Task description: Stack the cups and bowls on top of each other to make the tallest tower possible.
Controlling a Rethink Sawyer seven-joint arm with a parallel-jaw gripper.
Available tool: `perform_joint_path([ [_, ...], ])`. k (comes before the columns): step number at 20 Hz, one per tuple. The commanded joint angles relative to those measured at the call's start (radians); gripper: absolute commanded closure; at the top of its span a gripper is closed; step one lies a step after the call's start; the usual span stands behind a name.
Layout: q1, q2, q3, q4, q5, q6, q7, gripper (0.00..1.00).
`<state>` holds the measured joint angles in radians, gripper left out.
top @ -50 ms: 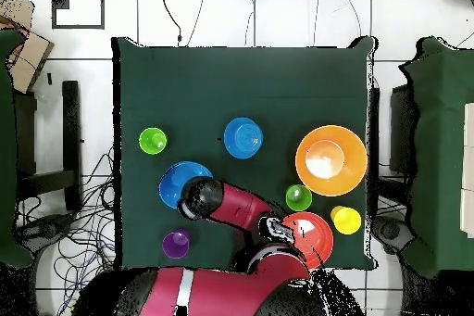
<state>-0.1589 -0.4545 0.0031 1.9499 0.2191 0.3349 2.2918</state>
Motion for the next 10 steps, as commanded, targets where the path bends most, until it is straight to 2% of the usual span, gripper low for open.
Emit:
perform_joint_path([
  [1,0.012,0.001,0.037,-0.044,-0.072,0.045,0.012,0.00],
  [10,0.025,0.006,0.041,-0.077,-0.047,0.072,0.046,0.00],
])
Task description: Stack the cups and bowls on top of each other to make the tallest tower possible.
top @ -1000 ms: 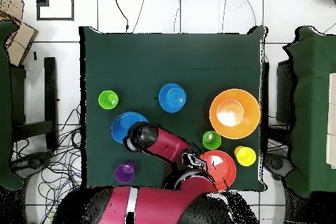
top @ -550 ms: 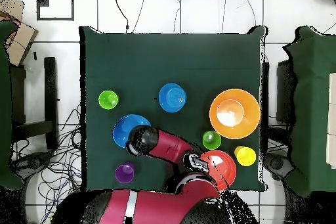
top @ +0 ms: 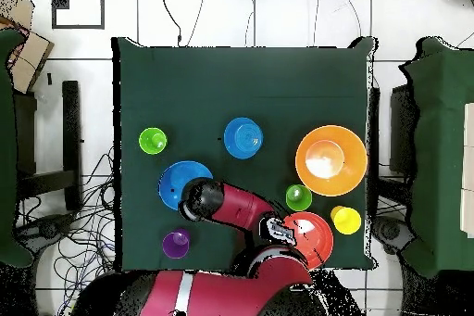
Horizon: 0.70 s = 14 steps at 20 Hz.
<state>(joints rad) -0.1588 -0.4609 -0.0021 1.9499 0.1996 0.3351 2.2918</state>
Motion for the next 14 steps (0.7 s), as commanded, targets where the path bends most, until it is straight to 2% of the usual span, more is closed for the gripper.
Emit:
perform_joint_path([
  [1,0.031,0.015,0.048,-0.079,-0.022,0.070,0.053,0.00],
  [14,0.020,0.023,0.050,-0.076,-0.015,0.043,0.058,0.00],
])
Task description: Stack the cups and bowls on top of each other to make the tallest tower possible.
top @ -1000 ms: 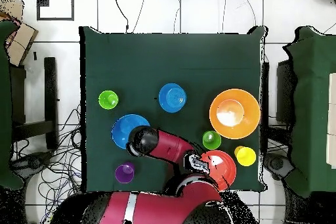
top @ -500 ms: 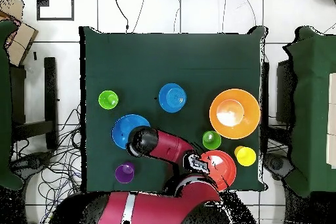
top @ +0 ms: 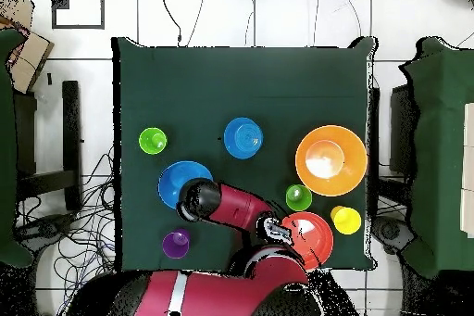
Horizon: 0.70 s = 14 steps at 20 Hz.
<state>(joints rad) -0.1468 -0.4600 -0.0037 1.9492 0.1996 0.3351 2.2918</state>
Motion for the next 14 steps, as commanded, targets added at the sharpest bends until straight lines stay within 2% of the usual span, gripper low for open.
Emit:
perform_joint_path([
  [1,0.011,0.023,0.049,-0.076,-0.015,0.037,0.060,0.00],
  [7,0.008,0.006,0.050,-0.078,-0.010,0.057,0.061,0.00],
  [14,0.027,0.034,0.038,-0.105,-0.007,0.052,0.070,0.00],
])
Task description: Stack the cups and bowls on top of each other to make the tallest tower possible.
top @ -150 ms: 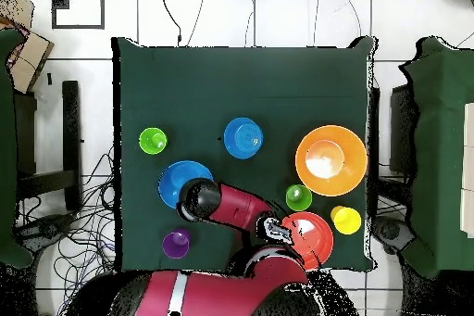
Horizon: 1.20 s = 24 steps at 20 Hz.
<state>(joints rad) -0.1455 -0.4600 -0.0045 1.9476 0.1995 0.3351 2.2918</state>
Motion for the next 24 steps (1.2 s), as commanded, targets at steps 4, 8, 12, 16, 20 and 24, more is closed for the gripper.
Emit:
perform_joint_path([
  [4,0.035,0.047,0.034,-0.117,-0.003,0.053,0.075,0.00],
  [8,0.033,0.044,0.033,-0.117,0.001,0.055,0.077,0.00],
  [12,0.033,0.045,0.031,-0.118,0.003,0.054,0.079,0.00],
  [16,0.031,0.038,0.031,-0.108,0.003,0.047,0.082,0.00],
  [20,0.025,0.031,0.034,-0.096,0.001,0.043,0.080,0.00],
  [24,0.024,0.020,0.041,-0.087,0.007,0.045,0.086,0.00],
])
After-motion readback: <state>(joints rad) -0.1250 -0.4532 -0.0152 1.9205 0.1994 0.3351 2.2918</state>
